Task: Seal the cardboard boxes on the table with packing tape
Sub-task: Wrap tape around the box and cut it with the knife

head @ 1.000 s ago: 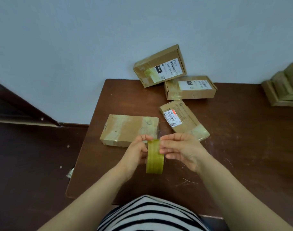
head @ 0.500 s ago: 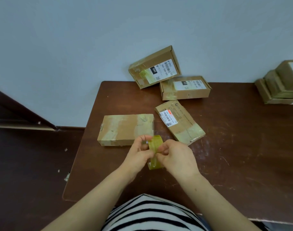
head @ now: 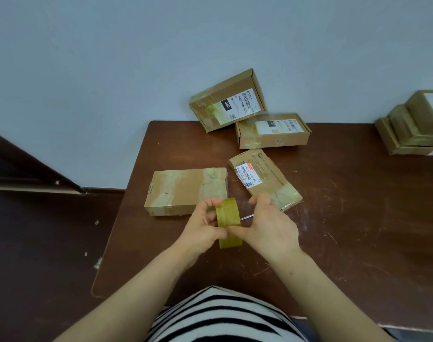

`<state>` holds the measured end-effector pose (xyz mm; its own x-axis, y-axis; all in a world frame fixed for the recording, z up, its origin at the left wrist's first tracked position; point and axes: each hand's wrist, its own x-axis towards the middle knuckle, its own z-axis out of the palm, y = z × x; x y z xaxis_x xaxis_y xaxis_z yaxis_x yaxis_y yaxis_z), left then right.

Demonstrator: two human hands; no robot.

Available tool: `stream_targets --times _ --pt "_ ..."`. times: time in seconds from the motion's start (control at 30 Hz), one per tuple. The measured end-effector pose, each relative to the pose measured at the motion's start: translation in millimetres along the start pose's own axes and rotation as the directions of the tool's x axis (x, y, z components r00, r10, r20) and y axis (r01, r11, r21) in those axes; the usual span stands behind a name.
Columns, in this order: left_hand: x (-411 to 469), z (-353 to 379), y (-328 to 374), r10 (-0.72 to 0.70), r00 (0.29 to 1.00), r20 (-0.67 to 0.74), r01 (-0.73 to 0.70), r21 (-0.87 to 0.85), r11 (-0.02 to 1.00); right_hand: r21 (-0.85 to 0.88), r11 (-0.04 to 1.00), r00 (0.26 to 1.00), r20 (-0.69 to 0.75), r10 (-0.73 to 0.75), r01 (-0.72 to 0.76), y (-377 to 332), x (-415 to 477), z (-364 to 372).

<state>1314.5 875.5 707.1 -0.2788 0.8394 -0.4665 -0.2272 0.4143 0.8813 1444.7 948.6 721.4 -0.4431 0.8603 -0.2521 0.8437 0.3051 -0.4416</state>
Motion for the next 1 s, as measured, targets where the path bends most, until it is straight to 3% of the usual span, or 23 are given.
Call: stream_targets --times 0.07,0.17,0.33,0.47,0.57,0.7,0.8,0.9,1.0 --pt "-1 -2 0 0.003 1.0 0.006 -0.003 -0.002 1.0 0.222 0.968 0.99 0.108 0.091 -0.113 7 7 -3" --pt "-1 -2 2 0.012 1.0 0.025 -0.011 -0.019 1.0 0.641 0.736 0.953 0.301 0.021 -0.218 13 11 12" --pt "0 -2 10 -0.034 0.999 -0.028 0.032 -0.086 0.996 0.812 0.47 0.895 0.436 -0.094 -0.346 15 6 26" --pt "2 -4 18 -0.124 0.985 -0.119 0.103 -0.166 0.981 0.806 0.576 0.867 0.376 -0.326 -0.133 22 -3 33" --pt "5 -5 19 -0.208 0.942 -0.262 0.198 -0.063 0.978 0.846 0.53 0.876 0.3 -0.379 -0.06 19 -8 39" --pt "5 -14 22 -0.209 0.915 -0.345 0.236 0.037 0.971 0.879 0.475 0.879 0.259 -0.401 -0.043 17 -17 38" --pt "2 -12 27 -0.109 0.931 -0.348 0.131 0.04 0.991 0.905 0.425 0.881 0.221 -0.417 -0.026 18 -21 36" --pt "0 -8 26 0.146 0.924 -0.352 -0.043 0.285 0.958 0.919 0.395 0.894 0.166 -0.416 0.013 16 -24 34" --pt "0 -8 26 0.319 0.882 -0.348 -0.126 0.478 0.869 0.941 0.339 0.912 0.135 -0.388 0.005 13 -28 32"
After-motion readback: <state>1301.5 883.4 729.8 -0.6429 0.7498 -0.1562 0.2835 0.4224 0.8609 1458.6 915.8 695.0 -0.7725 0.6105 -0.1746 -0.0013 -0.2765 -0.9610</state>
